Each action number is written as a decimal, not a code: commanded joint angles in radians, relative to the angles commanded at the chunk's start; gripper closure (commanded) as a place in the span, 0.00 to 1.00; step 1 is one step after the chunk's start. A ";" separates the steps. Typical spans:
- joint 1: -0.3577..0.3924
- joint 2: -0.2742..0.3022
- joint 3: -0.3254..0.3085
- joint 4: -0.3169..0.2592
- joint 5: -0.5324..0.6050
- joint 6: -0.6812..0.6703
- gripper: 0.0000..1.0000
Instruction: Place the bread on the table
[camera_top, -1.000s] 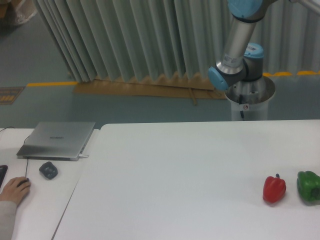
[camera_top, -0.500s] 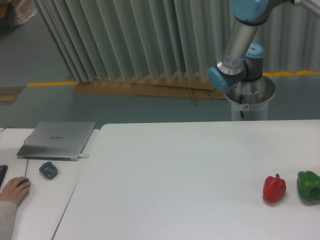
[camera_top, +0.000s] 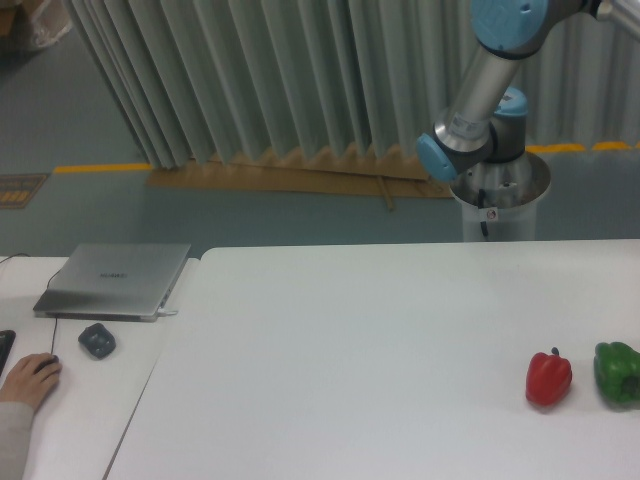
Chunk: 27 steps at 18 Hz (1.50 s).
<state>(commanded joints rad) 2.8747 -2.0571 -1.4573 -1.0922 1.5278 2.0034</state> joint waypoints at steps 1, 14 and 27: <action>0.000 -0.002 0.000 0.000 0.000 -0.002 0.00; -0.003 -0.006 -0.009 0.008 0.040 -0.034 0.39; -0.008 0.002 -0.011 -0.026 0.086 -0.029 0.70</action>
<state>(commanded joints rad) 2.8670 -2.0555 -1.4680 -1.1181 1.6137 1.9742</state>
